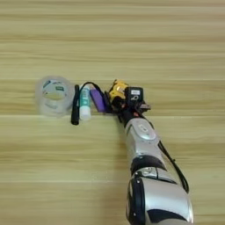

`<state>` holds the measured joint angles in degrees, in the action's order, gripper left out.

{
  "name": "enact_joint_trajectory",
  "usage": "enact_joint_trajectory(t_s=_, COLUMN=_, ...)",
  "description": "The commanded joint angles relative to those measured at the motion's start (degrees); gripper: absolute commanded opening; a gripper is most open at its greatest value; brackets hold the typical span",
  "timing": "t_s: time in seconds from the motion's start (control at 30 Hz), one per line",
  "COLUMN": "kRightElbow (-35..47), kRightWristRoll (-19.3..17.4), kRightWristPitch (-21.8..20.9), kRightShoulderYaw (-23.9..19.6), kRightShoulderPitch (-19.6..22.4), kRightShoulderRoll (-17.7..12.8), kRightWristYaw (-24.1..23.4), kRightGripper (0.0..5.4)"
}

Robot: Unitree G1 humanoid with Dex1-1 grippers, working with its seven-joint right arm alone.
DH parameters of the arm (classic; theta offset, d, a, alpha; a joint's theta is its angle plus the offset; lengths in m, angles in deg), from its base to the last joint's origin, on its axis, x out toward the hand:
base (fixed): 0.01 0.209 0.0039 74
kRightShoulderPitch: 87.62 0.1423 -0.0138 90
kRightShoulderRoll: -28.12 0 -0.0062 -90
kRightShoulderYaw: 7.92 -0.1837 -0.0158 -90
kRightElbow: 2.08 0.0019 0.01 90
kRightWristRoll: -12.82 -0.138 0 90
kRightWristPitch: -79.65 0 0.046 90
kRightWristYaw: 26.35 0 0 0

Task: Move the objects on the table

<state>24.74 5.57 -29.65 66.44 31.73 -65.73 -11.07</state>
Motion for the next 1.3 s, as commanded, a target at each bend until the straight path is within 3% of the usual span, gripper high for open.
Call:
enact_joint_trajectory(t_s=0.03, kRightElbow=2.0, kRightWristRoll=0.1, kRightWristPitch=0.3, kRightShoulderYaw=0.3, kRightShoulderPitch=3.4, kRightShoulderRoll=-1.4, kRightWristYaw=-0.3, kRightGripper=4.54)
enact_joint_trajectory(t_s=0.27, kRightElbow=2.2, kRightWristRoll=0.6, kRightWristPitch=-0.6, kRightShoulderYaw=0.5, kRightShoulderPitch=3.2, kRightShoulderRoll=-1.4, kRightWristYaw=-1.4, kRightGripper=5.39)
enact_joint_trajectory(t_s=0.43, kRightElbow=3.6, kRightWristRoll=0.7, kRightWristPitch=-3.1, kRightShoulderYaw=0.5, kRightShoulderPitch=3.0, kRightShoulderRoll=-1.0, kRightWristYaw=-2.2, kRightGripper=5.39)
enact_joint_trajectory(t_s=0.73, kRightElbow=8.4, kRightWristRoll=3.2, kRightWristPitch=-11.6, kRightShoulderYaw=1.1, kRightShoulderPitch=1.7, kRightShoulderRoll=-1.1, kRightWristYaw=-6.7, kRightGripper=5.39)
enact_joint_trajectory(t_s=0.87, kRightElbow=12.3, kRightWristRoll=3.6, kRightWristPitch=-12.7, kRightShoulderYaw=1.3, kRightShoulderPitch=0.3, kRightShoulderRoll=-1.3, kRightWristYaw=-7.2, kRightGripper=5.39)
enact_joint_trajectory(t_s=1.1, kRightElbow=30.5, kRightWristRoll=-0.1, kRightWristPitch=-7.5, kRightShoulderYaw=2.8, kRightShoulderPitch=-9.2, kRightShoulderRoll=1.0, kRightWristYaw=-1.6, kRightGripper=5.39)
enact_joint_trajectory(t_s=1.3, kRightElbow=41.2, kRightWristRoll=-0.5, kRightWristPitch=-2.0, kRightShoulderYaw=5.0, kRightShoulderPitch=-15.0, kRightShoulderRoll=2.1, kRightWristYaw=1.0, kRightGripper=5.39)
